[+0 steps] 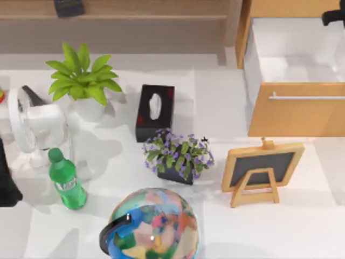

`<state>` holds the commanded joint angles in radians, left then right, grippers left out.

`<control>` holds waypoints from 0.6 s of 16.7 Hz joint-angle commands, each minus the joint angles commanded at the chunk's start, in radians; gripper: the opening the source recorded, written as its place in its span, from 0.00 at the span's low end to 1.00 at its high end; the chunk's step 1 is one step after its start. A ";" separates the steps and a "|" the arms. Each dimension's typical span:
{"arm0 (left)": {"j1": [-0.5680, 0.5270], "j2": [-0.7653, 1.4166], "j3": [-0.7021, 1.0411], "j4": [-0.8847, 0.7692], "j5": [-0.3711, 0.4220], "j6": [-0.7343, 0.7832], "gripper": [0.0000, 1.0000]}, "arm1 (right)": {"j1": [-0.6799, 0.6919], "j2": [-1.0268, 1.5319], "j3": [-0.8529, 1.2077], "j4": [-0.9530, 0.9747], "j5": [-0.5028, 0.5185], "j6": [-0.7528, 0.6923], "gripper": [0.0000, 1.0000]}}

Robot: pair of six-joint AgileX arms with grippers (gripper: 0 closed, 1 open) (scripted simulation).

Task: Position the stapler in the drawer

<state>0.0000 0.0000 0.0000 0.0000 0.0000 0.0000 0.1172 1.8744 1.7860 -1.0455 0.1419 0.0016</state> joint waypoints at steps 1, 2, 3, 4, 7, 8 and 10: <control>0.000 0.000 0.000 0.000 0.000 0.000 1.00 | 0.009 0.081 0.080 -0.026 -0.010 0.020 0.00; 0.000 0.000 0.000 0.000 0.000 0.000 1.00 | 0.016 0.161 0.149 -0.052 -0.024 0.038 0.00; 0.000 0.000 0.000 0.000 0.000 0.000 1.00 | 0.020 0.239 0.208 -0.080 -0.039 0.054 0.00; 0.000 0.000 0.000 0.000 0.000 0.000 1.00 | 0.022 0.313 0.256 -0.109 -0.056 0.070 0.00; 0.000 0.000 0.000 0.000 0.000 0.000 1.00 | 0.020 0.480 0.342 -0.187 -0.108 0.108 0.00; 0.000 0.000 0.000 0.000 0.000 0.000 1.00 | 0.018 0.515 0.356 -0.208 -0.123 0.118 0.00; 0.000 0.000 0.000 0.000 0.000 0.000 1.00 | 0.014 0.553 0.369 -0.236 -0.143 0.130 0.00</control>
<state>0.0000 0.0000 0.0000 0.0000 0.0000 0.0000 0.1317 2.4276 2.1548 -1.2812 -0.0012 0.1317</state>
